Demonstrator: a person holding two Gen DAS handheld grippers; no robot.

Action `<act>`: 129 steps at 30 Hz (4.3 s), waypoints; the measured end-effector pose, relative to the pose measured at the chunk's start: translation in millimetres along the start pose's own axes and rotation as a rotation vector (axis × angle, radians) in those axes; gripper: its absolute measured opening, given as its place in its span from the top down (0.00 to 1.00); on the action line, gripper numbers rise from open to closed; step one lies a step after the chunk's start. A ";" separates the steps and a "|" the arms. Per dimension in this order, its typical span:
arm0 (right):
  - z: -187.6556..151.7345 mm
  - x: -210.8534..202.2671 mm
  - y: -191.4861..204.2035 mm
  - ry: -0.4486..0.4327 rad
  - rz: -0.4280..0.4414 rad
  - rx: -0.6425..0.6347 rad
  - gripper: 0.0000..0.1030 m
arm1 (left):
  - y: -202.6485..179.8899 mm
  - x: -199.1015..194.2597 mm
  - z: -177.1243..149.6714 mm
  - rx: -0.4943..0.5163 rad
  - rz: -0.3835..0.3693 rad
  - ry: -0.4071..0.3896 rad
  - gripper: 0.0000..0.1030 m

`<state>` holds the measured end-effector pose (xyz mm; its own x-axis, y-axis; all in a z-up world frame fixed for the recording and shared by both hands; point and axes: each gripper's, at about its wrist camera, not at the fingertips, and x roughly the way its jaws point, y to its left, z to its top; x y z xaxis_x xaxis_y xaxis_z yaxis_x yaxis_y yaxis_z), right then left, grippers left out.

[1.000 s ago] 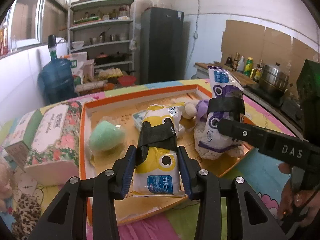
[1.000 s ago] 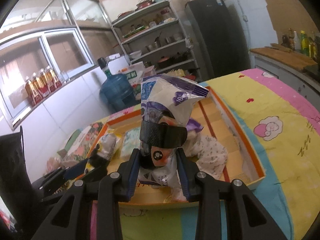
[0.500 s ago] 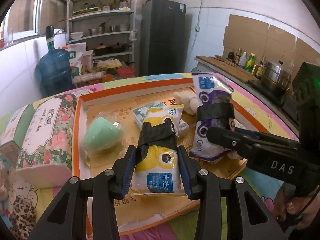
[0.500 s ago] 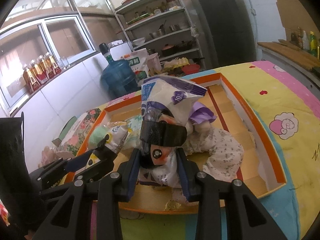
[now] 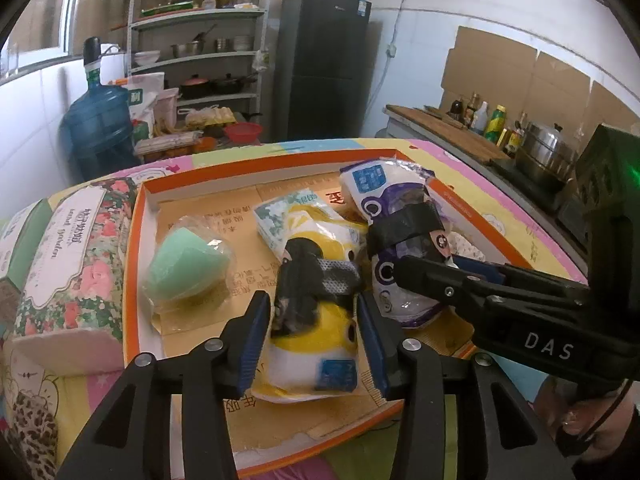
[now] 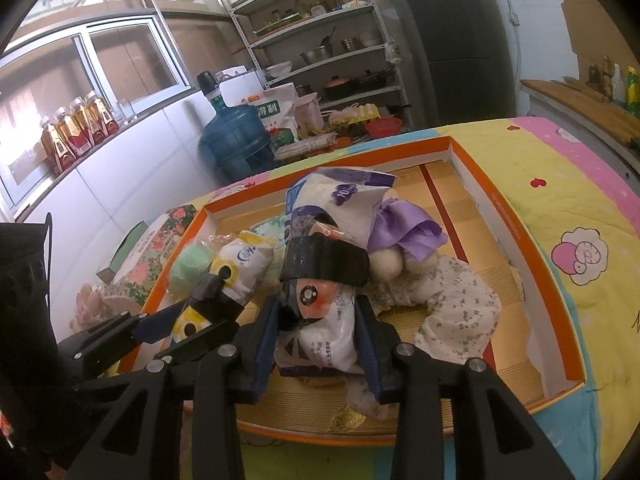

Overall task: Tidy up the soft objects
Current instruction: 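Open both grippers to drop the wet-wipe pack and snack bag into the box, then move both tools back over the plush bunny and leopard scrunchie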

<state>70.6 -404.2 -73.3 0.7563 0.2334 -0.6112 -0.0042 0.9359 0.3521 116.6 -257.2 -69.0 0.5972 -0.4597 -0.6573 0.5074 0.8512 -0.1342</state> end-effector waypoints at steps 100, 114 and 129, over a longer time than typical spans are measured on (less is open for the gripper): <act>-68.6 14.2 266.4 0.077 0.200 -0.355 0.26 | 253.1 -238.8 -118.0 -0.313 0.374 -0.302 0.27; -83.0 55.0 279.2 0.163 0.197 -0.357 0.26 | 252.3 -213.9 -108.4 -0.129 0.263 -0.236 0.27; -81.5 78.1 275.7 0.213 0.199 -0.335 0.26 | 265.4 -147.7 -84.4 -0.045 0.191 -0.051 0.28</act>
<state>75.2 -106.4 -81.8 0.5676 0.4337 -0.6998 -0.3745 0.8930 0.2497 110.6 58.0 -70.2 0.7116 -0.2998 -0.6354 0.3538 0.9343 -0.0446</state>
